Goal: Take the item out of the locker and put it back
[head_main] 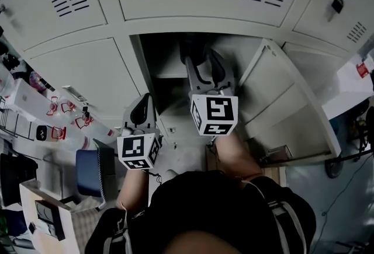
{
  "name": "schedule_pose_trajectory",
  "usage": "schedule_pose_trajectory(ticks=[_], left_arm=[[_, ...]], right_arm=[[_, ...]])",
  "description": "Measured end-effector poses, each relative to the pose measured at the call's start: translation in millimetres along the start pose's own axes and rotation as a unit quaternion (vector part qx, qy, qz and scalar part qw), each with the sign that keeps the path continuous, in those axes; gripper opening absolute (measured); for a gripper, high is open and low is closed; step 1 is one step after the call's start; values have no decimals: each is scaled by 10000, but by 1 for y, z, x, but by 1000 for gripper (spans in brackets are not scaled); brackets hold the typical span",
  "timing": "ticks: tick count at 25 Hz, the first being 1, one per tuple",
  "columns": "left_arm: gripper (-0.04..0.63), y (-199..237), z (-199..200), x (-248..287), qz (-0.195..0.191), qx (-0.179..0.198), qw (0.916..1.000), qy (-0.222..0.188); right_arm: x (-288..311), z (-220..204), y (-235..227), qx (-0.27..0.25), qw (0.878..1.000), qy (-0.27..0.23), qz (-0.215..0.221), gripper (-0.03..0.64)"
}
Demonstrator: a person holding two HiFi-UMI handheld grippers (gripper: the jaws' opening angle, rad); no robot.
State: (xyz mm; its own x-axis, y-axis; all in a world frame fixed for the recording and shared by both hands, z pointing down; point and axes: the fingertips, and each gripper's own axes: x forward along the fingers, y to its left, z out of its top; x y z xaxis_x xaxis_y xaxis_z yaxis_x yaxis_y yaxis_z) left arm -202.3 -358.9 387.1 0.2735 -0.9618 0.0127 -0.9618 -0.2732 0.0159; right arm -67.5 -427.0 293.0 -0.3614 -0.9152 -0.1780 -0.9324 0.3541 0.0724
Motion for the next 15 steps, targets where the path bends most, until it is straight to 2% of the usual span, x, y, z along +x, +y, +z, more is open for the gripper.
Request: schedule_pose_trajectory(ticks=[1, 3, 5, 9, 15], left_arm=[[12, 0, 0, 1, 6, -1, 10000, -11], [12, 0, 0, 1, 18, -7, 10000, -31], [12, 0, 0, 2, 27, -18, 10000, -39], [12, -1, -4, 1, 27, -9, 10000, -1], [12, -1, -17, -1, 73, -16, 9998, 156]], right_arm=[[-8, -3, 0, 69, 10000, -53, -30, 172], [-20, -14, -1, 330, 9994, -58, -48, 113], [-30, -27, -2, 616, 9981, 17, -31, 17], [-41, -62, 0, 799, 9961, 350, 123, 15], [-45, -94, 12, 769, 9937, 736, 335, 14]])
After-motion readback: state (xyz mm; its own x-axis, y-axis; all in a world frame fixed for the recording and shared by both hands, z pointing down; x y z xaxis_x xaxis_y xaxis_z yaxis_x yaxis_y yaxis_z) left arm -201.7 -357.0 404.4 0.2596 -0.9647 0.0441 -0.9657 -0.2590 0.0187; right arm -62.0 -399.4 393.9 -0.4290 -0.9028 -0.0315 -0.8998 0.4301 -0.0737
